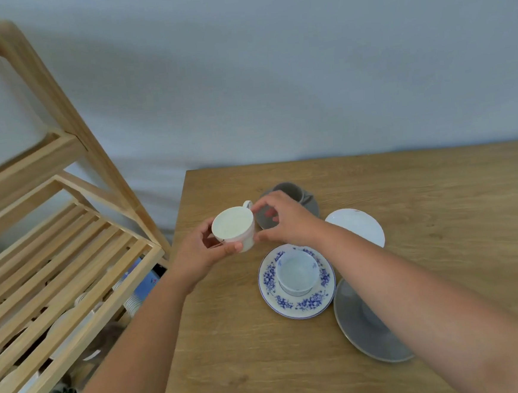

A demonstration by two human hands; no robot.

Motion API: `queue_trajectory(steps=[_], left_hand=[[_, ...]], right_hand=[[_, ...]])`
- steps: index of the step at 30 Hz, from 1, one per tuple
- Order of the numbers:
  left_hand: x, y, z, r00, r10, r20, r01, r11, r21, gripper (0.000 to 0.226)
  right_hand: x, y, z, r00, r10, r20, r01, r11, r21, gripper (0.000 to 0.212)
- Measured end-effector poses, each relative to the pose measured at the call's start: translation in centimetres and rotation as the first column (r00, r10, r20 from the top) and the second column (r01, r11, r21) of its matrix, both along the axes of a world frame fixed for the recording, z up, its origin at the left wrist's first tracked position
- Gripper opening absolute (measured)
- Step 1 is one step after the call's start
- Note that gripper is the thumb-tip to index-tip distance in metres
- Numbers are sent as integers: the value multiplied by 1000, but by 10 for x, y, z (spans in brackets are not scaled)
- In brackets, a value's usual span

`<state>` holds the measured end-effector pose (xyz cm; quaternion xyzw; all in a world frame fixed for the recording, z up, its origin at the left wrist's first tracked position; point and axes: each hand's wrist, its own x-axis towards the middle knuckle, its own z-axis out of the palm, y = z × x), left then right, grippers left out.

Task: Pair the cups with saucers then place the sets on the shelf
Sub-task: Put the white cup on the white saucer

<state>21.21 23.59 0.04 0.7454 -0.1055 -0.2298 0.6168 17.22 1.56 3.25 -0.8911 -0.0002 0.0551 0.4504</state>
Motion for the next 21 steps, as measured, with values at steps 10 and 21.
queue_trajectory(steps=[10, 21], left_hand=[[5, -85, 41, 948, -319, -27, 317, 947, -59, 80], [-22, -195, 36, 905, -371, 209, 333, 922, 195, 65]], right_hand=[[-41, -79, 11, 977, -166, -132, 208, 875, 436, 69], [-91, -167, -12, 890, -445, -97, 440, 785, 436, 39]])
